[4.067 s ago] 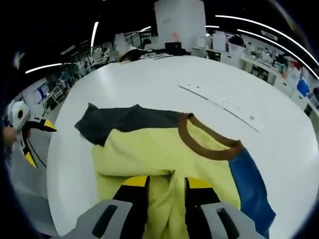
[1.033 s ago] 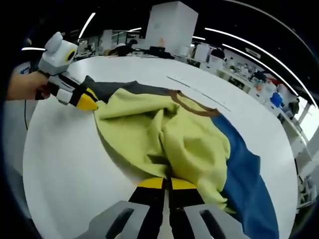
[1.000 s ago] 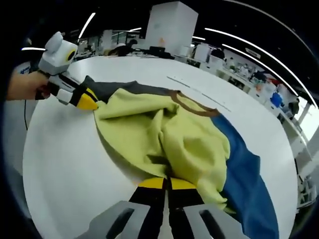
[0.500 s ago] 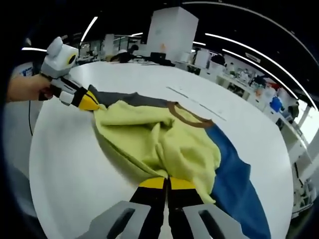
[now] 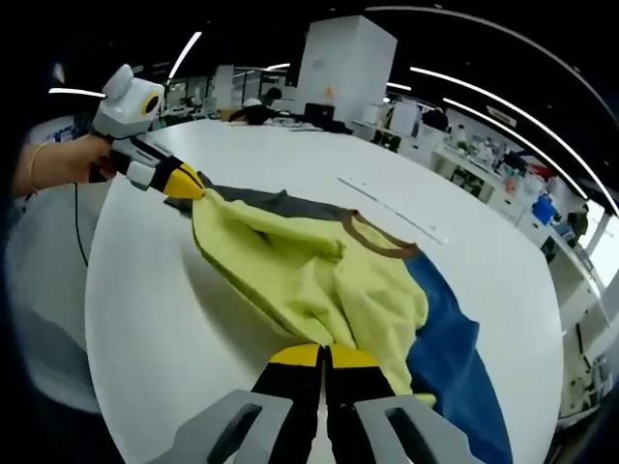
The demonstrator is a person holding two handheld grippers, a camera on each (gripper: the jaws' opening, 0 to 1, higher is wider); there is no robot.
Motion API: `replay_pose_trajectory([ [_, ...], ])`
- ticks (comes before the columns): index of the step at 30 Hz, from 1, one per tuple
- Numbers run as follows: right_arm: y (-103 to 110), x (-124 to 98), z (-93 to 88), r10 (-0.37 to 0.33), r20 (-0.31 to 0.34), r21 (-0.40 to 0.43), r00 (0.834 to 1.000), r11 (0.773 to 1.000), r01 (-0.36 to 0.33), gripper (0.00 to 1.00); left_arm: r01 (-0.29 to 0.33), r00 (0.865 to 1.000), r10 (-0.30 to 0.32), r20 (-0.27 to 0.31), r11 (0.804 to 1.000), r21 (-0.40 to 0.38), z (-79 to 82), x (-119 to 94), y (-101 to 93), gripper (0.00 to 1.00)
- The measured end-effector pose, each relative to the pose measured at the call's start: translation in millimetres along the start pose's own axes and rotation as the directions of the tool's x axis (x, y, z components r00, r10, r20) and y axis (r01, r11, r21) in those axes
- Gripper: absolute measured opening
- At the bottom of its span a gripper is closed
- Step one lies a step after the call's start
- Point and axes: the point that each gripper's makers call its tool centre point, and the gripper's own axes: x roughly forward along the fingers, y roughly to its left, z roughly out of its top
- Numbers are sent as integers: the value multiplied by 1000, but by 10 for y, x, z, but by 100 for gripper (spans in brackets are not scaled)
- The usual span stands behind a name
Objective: Fold the garment on the visible template until the final outline fits inside the template.
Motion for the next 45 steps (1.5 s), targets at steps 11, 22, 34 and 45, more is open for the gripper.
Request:
replay_pose_trajectory([
  [11, 294, -154, -92, 35, 1, 41, 999, 999, -35, 0, 2, 1000, -3, -16, 1000, -27, -201, -273, -85, 0],
  [22, 546, -287, -270, 62, -19, 64, 998, 996, -61, 0, -1, 1000, -1, -26, 997, -81, -398, -466, -129, 0],
  [34, 868, -402, -452, 103, -43, 91, 994, 991, -98, 0, -26, 998, 21, -64, 996, -83, -697, -617, -294, 1],
  [45, 1072, -476, -501, 139, -50, 133, 989, 982, -131, 0, -51, 995, 41, -90, 993, -110, -862, -740, -281, 1],
])
